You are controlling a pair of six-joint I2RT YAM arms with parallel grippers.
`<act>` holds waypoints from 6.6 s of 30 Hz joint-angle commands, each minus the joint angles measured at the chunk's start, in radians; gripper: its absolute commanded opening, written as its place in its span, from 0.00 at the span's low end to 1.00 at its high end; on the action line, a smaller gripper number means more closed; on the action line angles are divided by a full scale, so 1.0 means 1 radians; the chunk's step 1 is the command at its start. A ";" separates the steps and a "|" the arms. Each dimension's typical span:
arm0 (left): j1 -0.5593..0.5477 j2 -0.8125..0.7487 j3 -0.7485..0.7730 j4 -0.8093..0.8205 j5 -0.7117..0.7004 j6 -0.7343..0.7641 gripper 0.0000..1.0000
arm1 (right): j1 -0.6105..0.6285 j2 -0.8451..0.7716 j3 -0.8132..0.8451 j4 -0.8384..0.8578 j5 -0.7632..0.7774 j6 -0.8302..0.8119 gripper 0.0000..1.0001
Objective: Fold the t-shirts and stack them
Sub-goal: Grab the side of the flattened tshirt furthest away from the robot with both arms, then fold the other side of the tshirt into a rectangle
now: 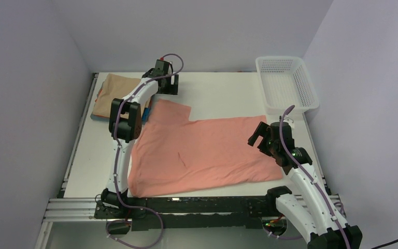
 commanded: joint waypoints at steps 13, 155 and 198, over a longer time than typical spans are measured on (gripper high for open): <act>0.045 -0.021 -0.159 -0.042 0.177 -0.185 0.95 | -0.002 -0.012 -0.015 0.028 0.031 -0.018 1.00; -0.305 -1.391 -1.454 0.286 0.038 -0.275 0.00 | 0.095 0.577 0.261 0.034 0.413 -0.081 0.00; -0.433 -1.902 -1.764 -0.118 0.396 -0.649 0.73 | 0.089 0.590 0.164 -0.148 0.476 0.098 0.48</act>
